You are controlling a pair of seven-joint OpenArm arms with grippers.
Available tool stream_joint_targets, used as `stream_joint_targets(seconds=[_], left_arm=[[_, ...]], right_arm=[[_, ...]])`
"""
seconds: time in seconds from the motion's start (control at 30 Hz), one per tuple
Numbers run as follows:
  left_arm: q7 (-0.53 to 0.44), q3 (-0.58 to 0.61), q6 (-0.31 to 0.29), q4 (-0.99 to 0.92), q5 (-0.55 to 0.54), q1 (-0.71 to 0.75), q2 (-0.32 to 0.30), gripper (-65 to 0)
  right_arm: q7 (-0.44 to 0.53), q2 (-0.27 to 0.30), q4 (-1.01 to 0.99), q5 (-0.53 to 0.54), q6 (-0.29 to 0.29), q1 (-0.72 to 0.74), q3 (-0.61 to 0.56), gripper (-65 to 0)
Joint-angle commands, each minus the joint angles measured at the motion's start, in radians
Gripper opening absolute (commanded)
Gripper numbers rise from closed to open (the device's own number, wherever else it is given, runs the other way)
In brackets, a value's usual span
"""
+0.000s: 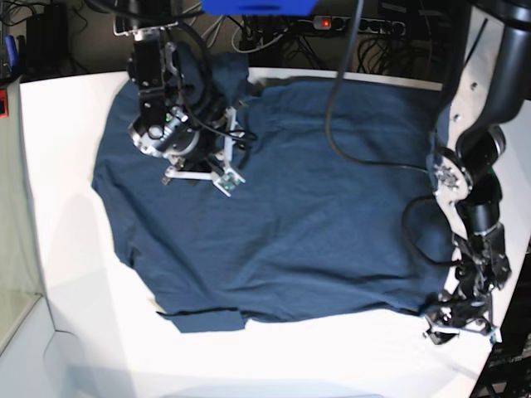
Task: Layout the t-shirt on the table in an organized manner, then fold the t-shirt properly
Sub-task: 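Pull the grasped shirt folds outward with both grippers to smooth it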
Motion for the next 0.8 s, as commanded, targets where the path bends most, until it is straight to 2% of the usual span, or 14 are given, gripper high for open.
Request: stream_joint_targets(seconds=[0.0,0.07,0.13,0.23,0.37,0.5,0.63,0.77], left_arm=[[-0.015,0.002,-0.007,0.018,-0.011,-0.037,-0.011,-30.7],[-0.009,-0.002,-0.007,0.049,-0.020,-0.032,-0.003,-30.6],[0.079,-0.002,-0.007,0.144,-0.075,0.009,0.001,-30.6],[0.228,0.002,-0.007,0.351,-0.203,0.152,0.057,-30.7],[0.291,0.004,0.003,0.592,-0.246,0.335,0.164,-30.8],[0.292,0.004,0.002,0.672,-0.232,0.471,0.228,-30.8],[0.289,0.004,-0.003,0.672,-0.233,0.549,0.234,-30.8],[0.228,0.004,-0.003,0.670,-0.229,0.589,0.225,-30.8]], right_arm=[[-0.091,0.015,-0.004,-0.084,-0.001,-0.012,0.004,-29.4],[-0.091,0.015,-0.004,-0.084,-0.001,-0.012,0.004,-29.4],[-0.091,0.015,-0.001,-0.084,-0.001,-0.010,0.005,-29.4],[-0.091,0.015,0.066,-0.084,-0.001,-0.013,0.013,-29.4],[-0.097,0.015,0.211,-0.084,-0.001,-0.015,0.005,-29.3],[-0.098,0.015,0.287,-0.084,-0.001,0.002,0.005,-29.3],[-0.098,0.014,0.314,-0.084,-0.001,0.014,0.005,-29.2],[-0.098,0.014,0.312,-0.084,-0.001,0.022,0.005,-29.2]])
